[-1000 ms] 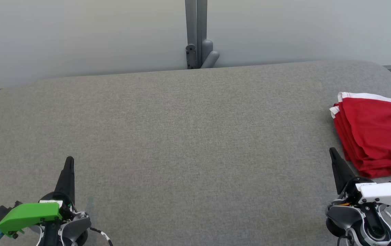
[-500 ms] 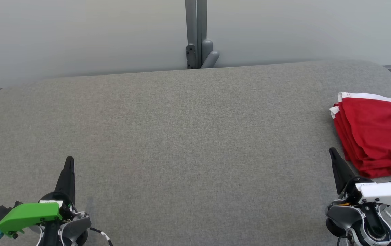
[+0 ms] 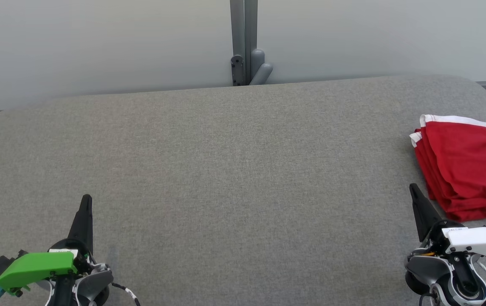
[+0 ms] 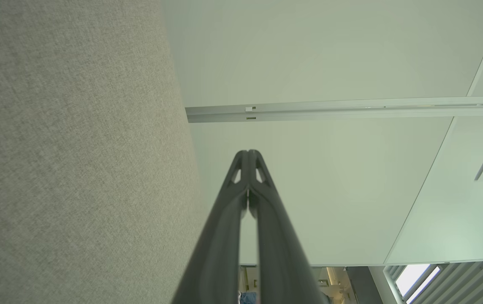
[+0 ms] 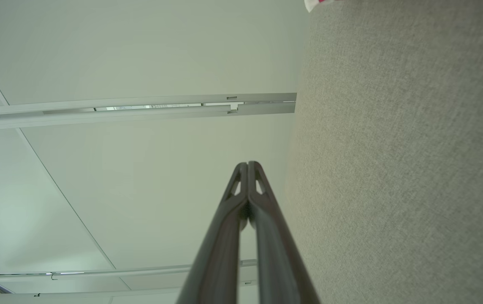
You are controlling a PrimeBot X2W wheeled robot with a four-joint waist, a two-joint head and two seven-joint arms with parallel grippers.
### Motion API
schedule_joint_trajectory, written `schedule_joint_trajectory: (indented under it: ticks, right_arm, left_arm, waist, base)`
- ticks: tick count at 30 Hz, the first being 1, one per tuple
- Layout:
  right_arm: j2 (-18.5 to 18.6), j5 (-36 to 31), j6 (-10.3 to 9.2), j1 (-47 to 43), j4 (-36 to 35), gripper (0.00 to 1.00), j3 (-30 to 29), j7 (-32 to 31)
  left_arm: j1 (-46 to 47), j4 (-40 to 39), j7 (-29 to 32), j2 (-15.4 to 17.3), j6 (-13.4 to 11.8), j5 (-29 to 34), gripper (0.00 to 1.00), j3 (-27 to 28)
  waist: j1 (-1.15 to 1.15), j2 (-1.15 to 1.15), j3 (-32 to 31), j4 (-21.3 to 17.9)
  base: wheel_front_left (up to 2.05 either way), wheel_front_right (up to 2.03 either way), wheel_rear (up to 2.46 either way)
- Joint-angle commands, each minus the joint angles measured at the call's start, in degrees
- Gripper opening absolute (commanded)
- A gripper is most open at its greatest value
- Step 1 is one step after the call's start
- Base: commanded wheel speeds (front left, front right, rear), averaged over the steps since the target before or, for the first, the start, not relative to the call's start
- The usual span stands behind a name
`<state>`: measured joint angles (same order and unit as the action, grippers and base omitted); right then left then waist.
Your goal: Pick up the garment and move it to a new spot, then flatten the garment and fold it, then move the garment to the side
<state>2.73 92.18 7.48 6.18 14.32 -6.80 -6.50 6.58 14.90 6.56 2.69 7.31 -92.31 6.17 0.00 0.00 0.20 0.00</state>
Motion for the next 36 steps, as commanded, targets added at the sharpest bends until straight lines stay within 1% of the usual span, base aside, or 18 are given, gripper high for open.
schedule_joint_trajectory:
  ticks: [1,36]
  right_arm:
    - [0.3,0.3,0.02,0.4,-0.2,0.00,-0.1,-0.2]
    - [0.3,0.3,0.02,0.4,-0.3,0.00,-0.1,-0.2]
  left_arm:
    - [0.9,-0.2,0.2,0.4,0.3,-0.1,0.00,0.3]
    - [0.9,-0.2,0.2,0.4,0.3,-0.1,0.00,0.3]
  waist:
    - [0.00,0.00,0.0,0.0]
    - [0.00,0.00,0.0,0.0]
  base:
    - [0.00,0.00,0.00]
    - [0.00,0.00,0.00]
